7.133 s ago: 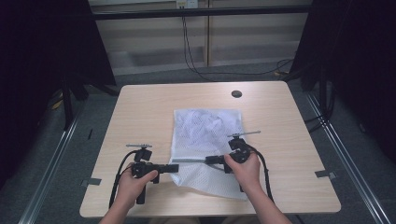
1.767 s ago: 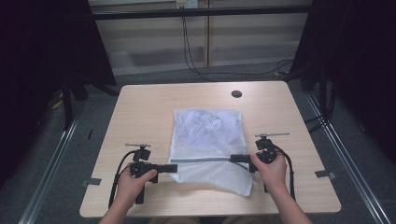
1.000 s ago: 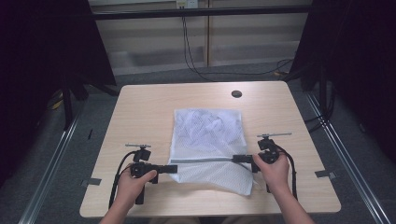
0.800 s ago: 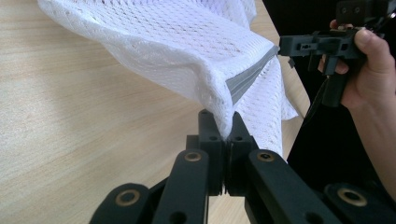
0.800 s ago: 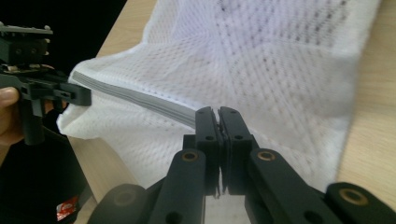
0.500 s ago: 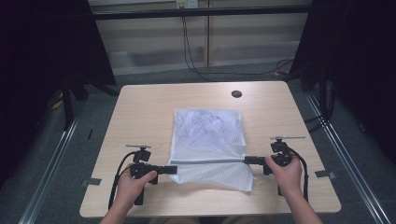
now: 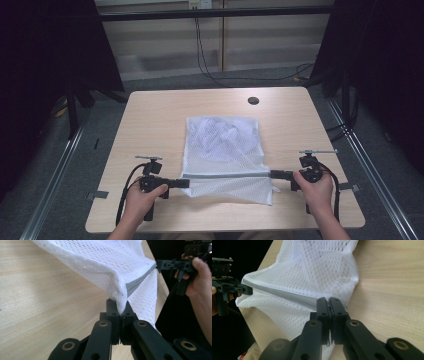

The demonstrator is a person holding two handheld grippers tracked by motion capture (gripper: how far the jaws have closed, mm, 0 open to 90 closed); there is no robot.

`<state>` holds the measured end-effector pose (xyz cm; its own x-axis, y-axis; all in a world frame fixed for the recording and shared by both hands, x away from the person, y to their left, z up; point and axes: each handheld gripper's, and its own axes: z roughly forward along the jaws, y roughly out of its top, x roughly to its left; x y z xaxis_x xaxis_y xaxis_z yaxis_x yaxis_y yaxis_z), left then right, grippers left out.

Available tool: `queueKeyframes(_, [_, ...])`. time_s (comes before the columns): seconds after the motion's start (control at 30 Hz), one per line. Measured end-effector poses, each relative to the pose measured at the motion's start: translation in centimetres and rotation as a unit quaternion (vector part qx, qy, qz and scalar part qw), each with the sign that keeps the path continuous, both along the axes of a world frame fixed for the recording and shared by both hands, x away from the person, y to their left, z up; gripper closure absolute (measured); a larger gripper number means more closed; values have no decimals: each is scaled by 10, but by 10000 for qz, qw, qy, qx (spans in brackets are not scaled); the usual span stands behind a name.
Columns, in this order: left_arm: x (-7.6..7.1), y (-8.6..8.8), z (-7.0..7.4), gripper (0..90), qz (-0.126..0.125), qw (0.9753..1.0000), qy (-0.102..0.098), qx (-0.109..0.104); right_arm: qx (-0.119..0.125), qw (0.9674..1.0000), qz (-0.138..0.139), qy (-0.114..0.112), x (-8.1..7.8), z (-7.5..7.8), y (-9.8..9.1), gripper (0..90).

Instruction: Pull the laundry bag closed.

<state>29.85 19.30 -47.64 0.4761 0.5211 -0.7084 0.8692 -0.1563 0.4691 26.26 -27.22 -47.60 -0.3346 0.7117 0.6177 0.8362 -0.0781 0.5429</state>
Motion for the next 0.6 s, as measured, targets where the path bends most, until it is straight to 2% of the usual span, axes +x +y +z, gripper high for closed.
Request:
queueKeyframes(0.23, [0,-1,-1,887,-62,10000,-11,9,-1,10000,-5,-82,-1,2,-1,873])
queueKeyframes(0.3, [0,-2,-1,887,-46,10000,15,-47,2,10000,-23,-74,-2,1,-2,873])
queueKeyframes(0.33, [0,-2,-2,885,-141,9999,-20,-45,-2,10000,-18,-53,-2,1,-2,873])
queueKeyframes(0.4, [-1,-1,-2,864,-142,9998,-95,-73,-12,9999,21,-115,-2,0,-1,870])
queueKeyframes(0.47, [-2,-1,-1,762,-158,9994,-297,-43,-71,9996,95,-251,-2,1,-1,857])
queueKeyframes(0.5, [-4,0,0,677,-143,9991,-394,-48,-128,9993,40,-357,-3,2,-1,777])
queueKeyframes(0.53, [-5,1,-1,600,-124,9986,-517,-51,-213,9985,-17,-500,-4,3,-2,742])
queueKeyframes(0.57, [-5,2,-1,536,-178,9977,-647,14,-190,9982,4,-569,-4,4,-3,727])
queueKeyframes(0.6, [-6,3,-1,500,-120,9973,-724,58,-77,9980,20,-633,-5,5,-3,681])
